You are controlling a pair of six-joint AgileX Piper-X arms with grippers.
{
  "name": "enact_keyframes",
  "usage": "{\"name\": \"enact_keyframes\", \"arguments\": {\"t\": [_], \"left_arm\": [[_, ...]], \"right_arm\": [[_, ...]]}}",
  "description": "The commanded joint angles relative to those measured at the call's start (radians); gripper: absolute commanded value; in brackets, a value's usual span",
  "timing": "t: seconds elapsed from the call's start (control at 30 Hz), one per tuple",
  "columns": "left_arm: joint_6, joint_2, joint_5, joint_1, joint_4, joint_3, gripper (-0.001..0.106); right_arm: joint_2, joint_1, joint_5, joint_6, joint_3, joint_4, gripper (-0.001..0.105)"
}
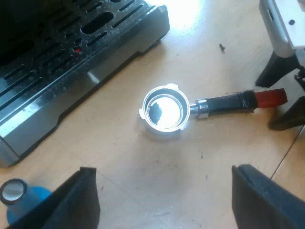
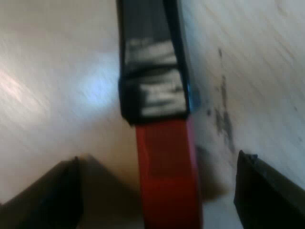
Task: Grind coffee beans and then tamp
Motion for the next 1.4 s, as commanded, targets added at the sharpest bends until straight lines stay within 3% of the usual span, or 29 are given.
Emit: {"name": "enact_keyframes", "arguments": {"t": [0.03, 0.3, 0.57, 0.73, 0.83, 1.13, 1.3, 1.4], "left_arm": [[-0.001, 0.003, -0.004, -0.005, -0.001, -0.006, 0.063], [-0.001, 0.003, -0.004, -0.005, -0.001, -0.006, 0.063], [-0.001, 0.003, -0.009, -0.005, -0.001, -0.006, 0.063], [-0.001, 0.003, -0.009, -0.005, -0.001, -0.006, 0.063], [-0.001, 0.003, -0.009, -0.005, -0.001, -0.006, 0.063], [-0.001, 0.003, -0.009, -0.005, -0.001, -0.006, 0.063], [-0.001, 0.003, -0.015, -0.005, -0.001, -0.006, 0.063], [-0.001, 0.003, -0.055, -0.005, -0.001, -0.006, 0.063]], "right_arm": [[-0.029, -0.005, 0.008, -0.011, -0.061, 0.207, 0.069], [-0.177, 0.005, 0.044, -0.064, -0.148, 0.304, 0.069], [-0.330, 0.076, 0.136, -0.156, -0.211, 0.223, 0.069], [-0.343, 0.130, 0.183, -0.268, -0.200, -0.007, 0.069], [-0.326, 0.130, 0.183, -0.296, -0.163, -0.171, 0.069], [-0.203, 0.130, 0.163, -0.302, -0.042, -0.515, 0.070], [-0.104, 0.130, 0.158, -0.305, -0.041, -0.660, 0.070], [-0.040, 0.130, 0.130, -0.305, -0.041, -0.751, 0.070]]}}
